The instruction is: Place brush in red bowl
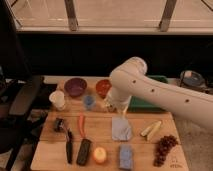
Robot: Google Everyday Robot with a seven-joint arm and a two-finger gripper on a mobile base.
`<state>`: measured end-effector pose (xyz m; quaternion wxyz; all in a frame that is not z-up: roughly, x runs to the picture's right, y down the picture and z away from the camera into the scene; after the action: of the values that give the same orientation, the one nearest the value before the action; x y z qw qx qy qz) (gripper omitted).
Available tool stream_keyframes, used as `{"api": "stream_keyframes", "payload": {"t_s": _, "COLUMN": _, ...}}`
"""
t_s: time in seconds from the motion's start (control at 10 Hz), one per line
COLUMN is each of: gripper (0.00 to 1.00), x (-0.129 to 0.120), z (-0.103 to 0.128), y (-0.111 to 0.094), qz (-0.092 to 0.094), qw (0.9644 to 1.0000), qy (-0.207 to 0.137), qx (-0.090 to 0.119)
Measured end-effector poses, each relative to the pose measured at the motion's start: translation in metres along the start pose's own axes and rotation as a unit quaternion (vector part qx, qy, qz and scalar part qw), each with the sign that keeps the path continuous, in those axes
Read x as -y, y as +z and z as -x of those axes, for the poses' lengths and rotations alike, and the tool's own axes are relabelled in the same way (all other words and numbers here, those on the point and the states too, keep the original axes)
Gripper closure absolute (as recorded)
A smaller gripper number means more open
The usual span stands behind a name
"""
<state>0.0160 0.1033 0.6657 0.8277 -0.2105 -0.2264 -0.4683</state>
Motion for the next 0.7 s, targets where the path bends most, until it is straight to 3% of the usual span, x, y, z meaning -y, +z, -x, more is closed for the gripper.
{"api": "stream_keyframes", "payload": {"t_s": 0.3, "gripper": 0.35, "x": 0.059, "z": 0.033, "y": 0.036, "qz": -0.017, "qw": 0.9963, "qy": -0.078, "qx": 0.034}}
{"api": "stream_keyframes", "payload": {"t_s": 0.5, "gripper": 0.35, "x": 0.08, "z": 0.049, "y": 0.049, "qz": -0.017, "qw": 0.9947, "qy": -0.091, "qx": 0.045}}
{"api": "stream_keyframes", "payload": {"t_s": 0.7, "gripper": 0.35, "x": 0.08, "z": 0.049, "y": 0.049, "qz": -0.017, "qw": 0.9948, "qy": -0.09, "qx": 0.045}}
